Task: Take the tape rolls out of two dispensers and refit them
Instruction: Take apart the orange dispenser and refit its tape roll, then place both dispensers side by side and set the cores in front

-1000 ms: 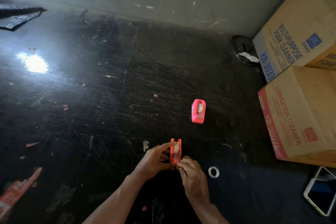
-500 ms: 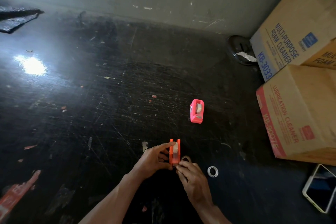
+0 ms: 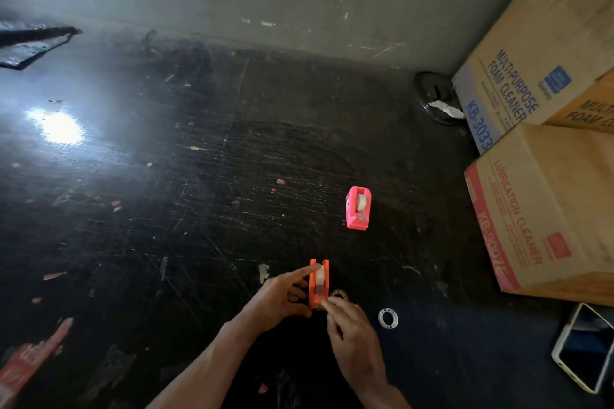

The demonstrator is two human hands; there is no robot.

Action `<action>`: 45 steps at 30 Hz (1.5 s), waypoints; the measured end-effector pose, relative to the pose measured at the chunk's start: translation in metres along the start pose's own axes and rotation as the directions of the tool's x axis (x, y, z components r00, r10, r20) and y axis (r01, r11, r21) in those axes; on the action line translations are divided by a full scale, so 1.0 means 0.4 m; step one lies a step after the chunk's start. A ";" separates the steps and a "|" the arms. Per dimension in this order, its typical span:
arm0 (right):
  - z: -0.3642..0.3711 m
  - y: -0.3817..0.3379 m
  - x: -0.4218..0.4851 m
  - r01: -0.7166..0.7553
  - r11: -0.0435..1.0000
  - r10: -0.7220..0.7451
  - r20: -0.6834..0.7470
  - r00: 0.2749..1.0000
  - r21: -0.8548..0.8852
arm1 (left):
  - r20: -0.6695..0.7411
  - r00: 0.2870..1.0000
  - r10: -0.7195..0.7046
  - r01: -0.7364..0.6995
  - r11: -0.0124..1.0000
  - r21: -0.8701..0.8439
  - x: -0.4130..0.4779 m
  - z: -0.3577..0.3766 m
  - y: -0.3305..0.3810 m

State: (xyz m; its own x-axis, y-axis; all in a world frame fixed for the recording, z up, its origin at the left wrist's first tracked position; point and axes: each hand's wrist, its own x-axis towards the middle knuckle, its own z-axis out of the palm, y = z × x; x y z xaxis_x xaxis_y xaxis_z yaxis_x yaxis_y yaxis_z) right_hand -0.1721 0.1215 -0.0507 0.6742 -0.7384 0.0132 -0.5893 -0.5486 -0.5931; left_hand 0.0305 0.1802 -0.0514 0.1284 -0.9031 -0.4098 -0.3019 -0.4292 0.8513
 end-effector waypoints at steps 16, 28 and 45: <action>0.028 -0.126 0.082 -0.546 0.815 0.550 0.039 0.835 0.193 | -0.372 0.926 -0.058 0.059 0.998 -0.009 -0.034 -0.030 -0.060; 0.049 -0.140 0.123 -0.626 0.766 0.635 -0.026 0.772 0.147 | -0.571 0.821 0.017 0.254 0.885 0.391 0.017 -0.067 -0.117; 0.039 -0.136 0.431 -0.628 0.737 0.674 -0.206 0.709 0.251 | -0.544 0.836 0.068 0.275 0.805 0.525 0.097 -0.072 -0.100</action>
State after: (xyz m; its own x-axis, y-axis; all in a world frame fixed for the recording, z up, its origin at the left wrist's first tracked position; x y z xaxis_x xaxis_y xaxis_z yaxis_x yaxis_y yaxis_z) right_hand -0.0170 0.0300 -0.0287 -0.0106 -0.9744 -0.2248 -0.7458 0.1575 -0.6473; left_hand 0.0747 0.1621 -0.0921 0.6005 -0.7925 -0.1064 -0.7035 -0.5869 0.4008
